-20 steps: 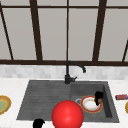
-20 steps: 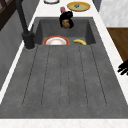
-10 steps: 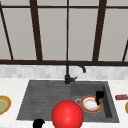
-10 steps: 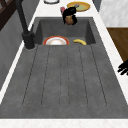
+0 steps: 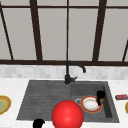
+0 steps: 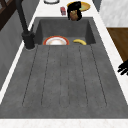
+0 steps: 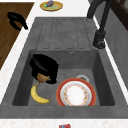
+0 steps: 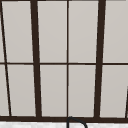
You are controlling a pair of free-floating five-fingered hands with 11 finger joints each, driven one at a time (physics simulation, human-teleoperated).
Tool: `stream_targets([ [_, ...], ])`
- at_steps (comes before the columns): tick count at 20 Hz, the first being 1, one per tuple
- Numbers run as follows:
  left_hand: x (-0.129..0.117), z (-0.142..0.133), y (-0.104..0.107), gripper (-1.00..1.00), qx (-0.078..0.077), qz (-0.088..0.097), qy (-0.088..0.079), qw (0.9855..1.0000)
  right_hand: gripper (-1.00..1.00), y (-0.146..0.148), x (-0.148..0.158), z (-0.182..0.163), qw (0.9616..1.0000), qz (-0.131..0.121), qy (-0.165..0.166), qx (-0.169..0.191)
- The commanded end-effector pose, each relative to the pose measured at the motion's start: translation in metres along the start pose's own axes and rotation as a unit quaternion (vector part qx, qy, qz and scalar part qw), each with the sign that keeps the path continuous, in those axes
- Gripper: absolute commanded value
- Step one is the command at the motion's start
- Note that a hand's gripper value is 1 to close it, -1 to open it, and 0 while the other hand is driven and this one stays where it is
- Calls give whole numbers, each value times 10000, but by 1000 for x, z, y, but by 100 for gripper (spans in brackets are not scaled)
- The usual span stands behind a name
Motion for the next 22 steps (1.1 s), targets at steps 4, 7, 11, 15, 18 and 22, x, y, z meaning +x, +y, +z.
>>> stream_targets([
  [4, 0, 0, 0, 0, 0, 0, 0, 10000, 100, -16, -18, 35, 9997, 156, -202, 20],
  [7, 0, 0, 0, 0, 0, 0, 0, 10000, 100, -24, -25, 50, 9996, 175, -212, -12],
  [11, 0, 0, 0, 0, 0, 0, 0, 10000, 100, -36, -38, 70, 9997, 160, -198, -29],
  [15, 0, 0, 0, 0, 0, 0, 0, 10000, 100, -47, -54, 85, 9998, 114, -149, 40],
  [18, 0, 0, 0, 0, 0, 0, 0, 10000, 100, -57, -67, 96, 9999, 73, -130, 52],
  [22, 0, 0, 0, 0, 0, 0, 0, 10000, 100, -74, -86, 108, 9999, 24, -105, 82],
])
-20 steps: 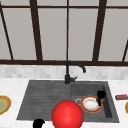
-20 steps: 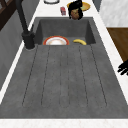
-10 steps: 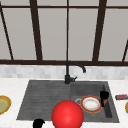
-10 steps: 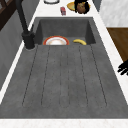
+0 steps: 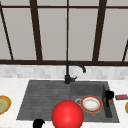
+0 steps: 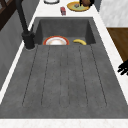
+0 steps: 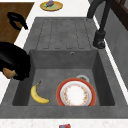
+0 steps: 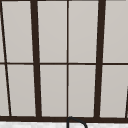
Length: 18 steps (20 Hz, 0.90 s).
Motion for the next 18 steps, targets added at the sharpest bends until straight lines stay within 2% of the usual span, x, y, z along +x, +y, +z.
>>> stream_targets([
  [1, 0, 0, 0, 0, 0, 0, 0, 10000, 100, -16, -19, 11, 10000, 50, -44, 58],
  [18, 0, 0, 0, 0, 0, 0, 0, 10000, 100, -101, -105, 50, 9998, 22, -6, 179],
])
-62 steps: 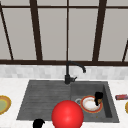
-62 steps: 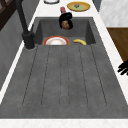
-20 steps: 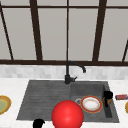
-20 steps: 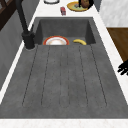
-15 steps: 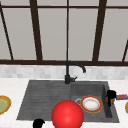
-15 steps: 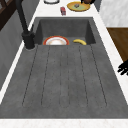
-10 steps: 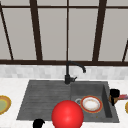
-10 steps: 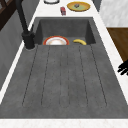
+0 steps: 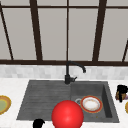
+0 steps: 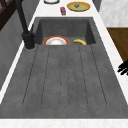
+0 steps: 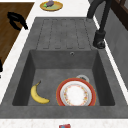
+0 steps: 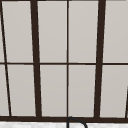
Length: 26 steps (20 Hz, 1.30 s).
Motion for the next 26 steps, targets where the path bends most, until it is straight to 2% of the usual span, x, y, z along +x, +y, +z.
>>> stream_targets([
  [1, 0, 0, 0, 0, 0, 0, 0, 10000, 100, -16, -20, 9, 9999, 32, 7, 122],
  [10, 0, 0, 0, 0, 0, 0, 0, 10000, 100, -46, -74, 23, 9999, 68, 18, 144],
  [14, 0, 0, 0, 0, 0, 0, 0, 10000, 100, -46, -100, 9, 9996, 44, -10, 270],
  [23, 0, 0, 0, 0, 0, 0, 0, 10000, 100, -6, -164, -31, 9984, 219, 6, 515],
  [26, 0, 0, 0, 0, 0, 0, 0, 10000, 100, 22, -172, -41, 9997, 84, -39, 233],
])
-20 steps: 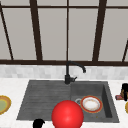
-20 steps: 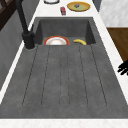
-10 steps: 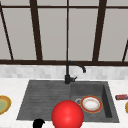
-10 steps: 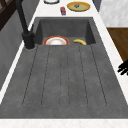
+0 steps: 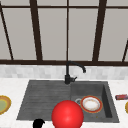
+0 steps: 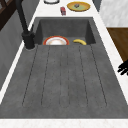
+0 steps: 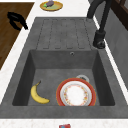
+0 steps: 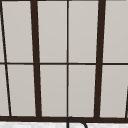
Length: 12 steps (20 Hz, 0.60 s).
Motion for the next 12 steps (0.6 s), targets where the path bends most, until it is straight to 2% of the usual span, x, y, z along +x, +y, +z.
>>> stream_targets([
  [1, 0, 0, 0, 0, 0, 0, 0, 10000, 100, 28, -6, -14, 10000, -9, -7, -42],
  [6, 0, 0, 0, 0, 0, 0, 0, 10000, 100, 69, -17, -21, 9996, 123, 240, -59],
  [12, 0, 0, 0, 0, 0, 0, 0, 10000, 100, 109, -22, -57, 9997, 100, 177, -169],
])
